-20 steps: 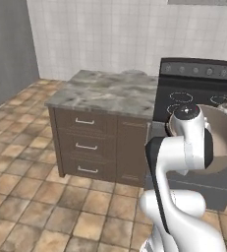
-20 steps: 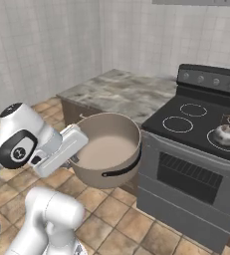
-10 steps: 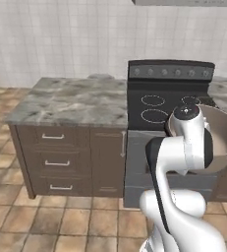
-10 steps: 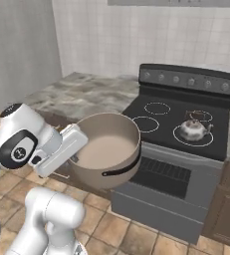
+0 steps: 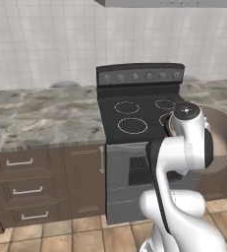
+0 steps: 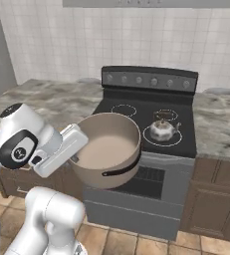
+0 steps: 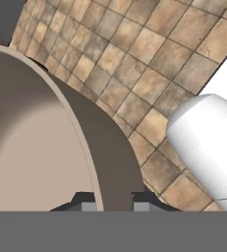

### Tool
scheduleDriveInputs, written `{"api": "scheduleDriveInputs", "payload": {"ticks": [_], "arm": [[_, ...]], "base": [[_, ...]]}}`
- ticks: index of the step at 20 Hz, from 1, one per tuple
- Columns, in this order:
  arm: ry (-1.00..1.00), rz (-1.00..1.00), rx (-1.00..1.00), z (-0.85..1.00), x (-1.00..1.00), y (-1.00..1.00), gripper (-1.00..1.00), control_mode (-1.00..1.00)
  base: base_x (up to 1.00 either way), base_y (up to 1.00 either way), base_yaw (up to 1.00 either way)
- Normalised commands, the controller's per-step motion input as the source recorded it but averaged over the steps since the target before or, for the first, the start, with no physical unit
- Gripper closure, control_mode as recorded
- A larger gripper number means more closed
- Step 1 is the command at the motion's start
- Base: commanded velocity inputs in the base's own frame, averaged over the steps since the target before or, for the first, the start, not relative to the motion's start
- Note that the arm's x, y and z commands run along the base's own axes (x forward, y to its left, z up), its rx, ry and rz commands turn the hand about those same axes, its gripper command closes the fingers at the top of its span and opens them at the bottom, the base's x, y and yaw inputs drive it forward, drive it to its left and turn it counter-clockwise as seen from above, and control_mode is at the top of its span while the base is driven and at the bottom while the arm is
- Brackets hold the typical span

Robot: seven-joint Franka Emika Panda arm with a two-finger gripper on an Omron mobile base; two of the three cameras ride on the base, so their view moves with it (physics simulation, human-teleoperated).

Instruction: Pick the kettle from the cabinet and place it on a stove burner. Then pick the pot from the counter and place it on another stove burner. Finally, turn both burners on.

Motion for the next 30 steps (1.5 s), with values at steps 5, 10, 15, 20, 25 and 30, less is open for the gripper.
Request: {"api": "scheduleDriveInputs", "payload": {"ticks": [5,10,15,20,25,30], "arm": [[0.00,0.00,0.00,0.00,0.00,0.00,1.00,1.00],[0.00,0.00,0.00,0.00,0.00,0.00,1.00,1.00],[0.00,0.00,0.00,0.00,0.00,0.00,1.00,1.00],[0.00,0.00,0.00,0.00,0.00,0.00,1.00,1.00],[0.00,0.00,0.00,0.00,0.00,0.00,1.00,1.00],[0.00,0.00,0.00,0.00,0.00,0.00,1.00,1.00]], "base": [[0.62,0.41,-0.21],[0.54,0.17,-0.08],[0.53,0.02,-0.01],[0.43,0.01,0.00],[0.40,0.03,0.01],[0.30,0.00,0.01]]}}
